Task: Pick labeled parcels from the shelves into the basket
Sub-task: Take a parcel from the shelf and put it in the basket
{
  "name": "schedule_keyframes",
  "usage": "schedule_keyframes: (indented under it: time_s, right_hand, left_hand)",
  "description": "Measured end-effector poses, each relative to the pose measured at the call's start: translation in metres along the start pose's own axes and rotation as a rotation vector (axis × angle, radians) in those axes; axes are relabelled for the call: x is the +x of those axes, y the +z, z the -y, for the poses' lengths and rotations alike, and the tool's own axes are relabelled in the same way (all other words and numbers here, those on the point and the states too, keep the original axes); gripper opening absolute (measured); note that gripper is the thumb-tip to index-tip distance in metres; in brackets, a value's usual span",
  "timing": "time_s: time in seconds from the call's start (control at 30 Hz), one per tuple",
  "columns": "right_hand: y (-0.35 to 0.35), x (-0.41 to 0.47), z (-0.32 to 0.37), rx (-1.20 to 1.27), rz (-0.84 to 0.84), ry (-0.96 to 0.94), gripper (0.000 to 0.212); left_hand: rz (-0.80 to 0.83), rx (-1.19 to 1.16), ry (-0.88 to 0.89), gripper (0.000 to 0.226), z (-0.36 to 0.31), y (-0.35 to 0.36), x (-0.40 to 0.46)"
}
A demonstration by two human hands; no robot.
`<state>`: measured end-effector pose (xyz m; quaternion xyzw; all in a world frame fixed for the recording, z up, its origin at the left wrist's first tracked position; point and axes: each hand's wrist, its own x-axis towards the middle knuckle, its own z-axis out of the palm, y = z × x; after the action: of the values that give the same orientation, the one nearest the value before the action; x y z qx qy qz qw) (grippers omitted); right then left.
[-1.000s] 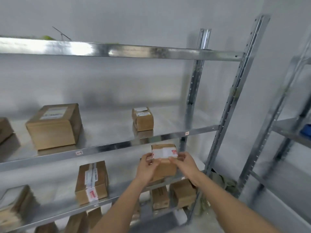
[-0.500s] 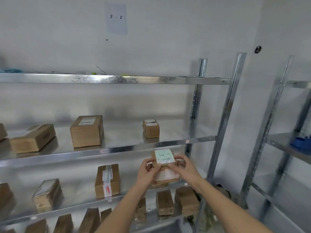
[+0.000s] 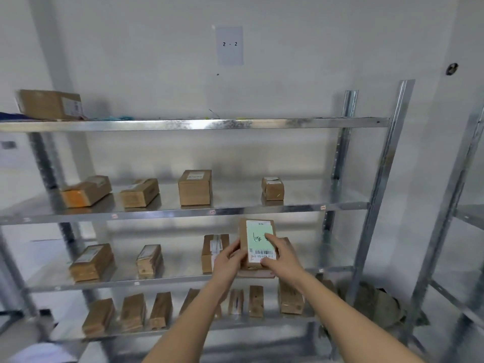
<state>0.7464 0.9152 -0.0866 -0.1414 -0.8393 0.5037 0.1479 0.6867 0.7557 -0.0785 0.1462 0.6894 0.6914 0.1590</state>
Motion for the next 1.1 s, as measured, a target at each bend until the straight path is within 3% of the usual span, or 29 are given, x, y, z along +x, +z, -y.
schedule_keyframes:
  time_s: [0.07, 0.3, 0.47, 0.57, 0.7, 0.83, 1.1]
  right_hand:
    - [0.022, -0.004, 0.014, -0.086, 0.003, -0.026, 0.086]
    - [0.112, -0.020, 0.082, -0.092, 0.129, -0.118, 0.109]
    - [0.194, -0.029, 0.140, -0.232, 0.205, -0.194, 0.111]
    - [0.257, -0.040, 0.182, -0.245, 0.266, -0.240, 0.110]
    - [0.358, -0.060, 0.238, -0.296, 0.357, -0.275, 0.111]
    - [0.466, -0.081, 0.290, -0.338, 0.444, -0.339, 0.105]
    - [0.675, -0.122, 0.359, -0.323, 0.591, -0.341, 0.112]
  left_hand:
    - [-0.046, -0.062, -0.032, 0.020, -0.011, -0.017, -0.017]
    - [-0.158, -0.017, -0.019, 0.031, -0.033, -0.110, -0.060]
    - [-0.237, 0.005, 0.016, 0.032, -0.034, -0.209, -0.087]
    - [-0.277, 0.059, 0.076, 0.026, -0.029, -0.286, -0.111]
    - [-0.402, 0.258, 0.108, 0.048, -0.013, -0.411, -0.150]
    - [-0.565, 0.415, 0.065, 0.052, 0.008, -0.552, -0.201]
    - [-0.667, 0.555, -0.067, 0.065, 0.038, -0.762, -0.288]
